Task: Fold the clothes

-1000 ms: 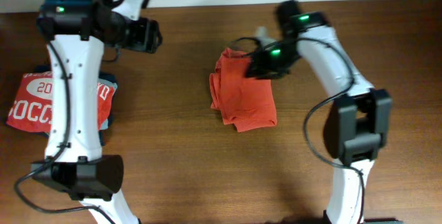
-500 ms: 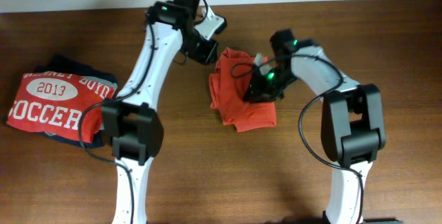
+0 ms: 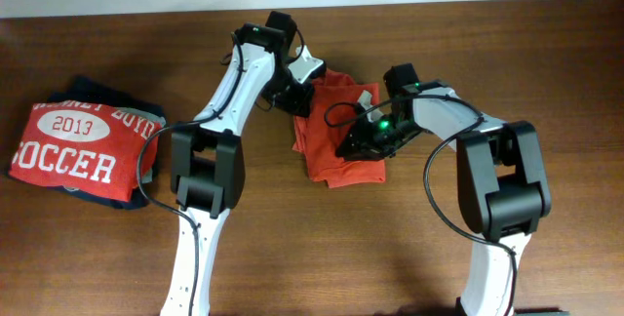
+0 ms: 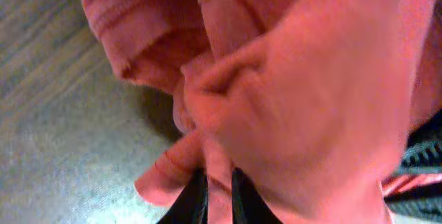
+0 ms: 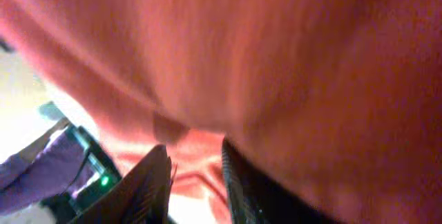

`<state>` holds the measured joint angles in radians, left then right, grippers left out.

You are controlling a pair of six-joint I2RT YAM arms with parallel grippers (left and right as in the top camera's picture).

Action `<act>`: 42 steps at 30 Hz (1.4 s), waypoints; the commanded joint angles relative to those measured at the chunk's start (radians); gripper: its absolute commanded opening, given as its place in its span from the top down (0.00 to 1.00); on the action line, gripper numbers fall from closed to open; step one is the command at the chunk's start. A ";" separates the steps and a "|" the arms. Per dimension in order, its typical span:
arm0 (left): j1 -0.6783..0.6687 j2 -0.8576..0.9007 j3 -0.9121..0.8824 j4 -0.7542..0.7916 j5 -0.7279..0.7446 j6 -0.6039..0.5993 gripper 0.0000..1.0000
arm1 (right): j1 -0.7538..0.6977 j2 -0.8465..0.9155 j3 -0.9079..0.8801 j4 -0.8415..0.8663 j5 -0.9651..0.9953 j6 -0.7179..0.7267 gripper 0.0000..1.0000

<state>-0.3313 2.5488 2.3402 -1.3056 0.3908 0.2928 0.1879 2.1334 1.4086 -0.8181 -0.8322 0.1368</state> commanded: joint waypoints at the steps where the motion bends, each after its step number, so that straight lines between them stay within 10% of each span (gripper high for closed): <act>1: 0.012 -0.083 0.052 -0.034 0.003 0.016 0.86 | -0.030 -0.092 0.033 -0.023 -0.004 -0.055 0.69; 12: -0.004 -0.267 0.100 -0.070 0.000 0.047 0.85 | -0.077 -0.213 0.035 -0.077 0.056 0.024 0.68; 32: -0.070 0.012 -0.074 0.211 -0.047 0.067 0.85 | -0.076 -0.212 -0.171 0.048 0.267 0.069 0.69; 42: 0.013 0.007 0.032 0.106 -0.073 0.067 0.74 | -0.099 -0.219 -0.273 0.030 0.376 0.082 0.75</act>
<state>-0.3836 2.5515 2.2913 -1.1461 0.3836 0.3588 0.1081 1.9217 1.1206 -0.7547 -0.5014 0.2134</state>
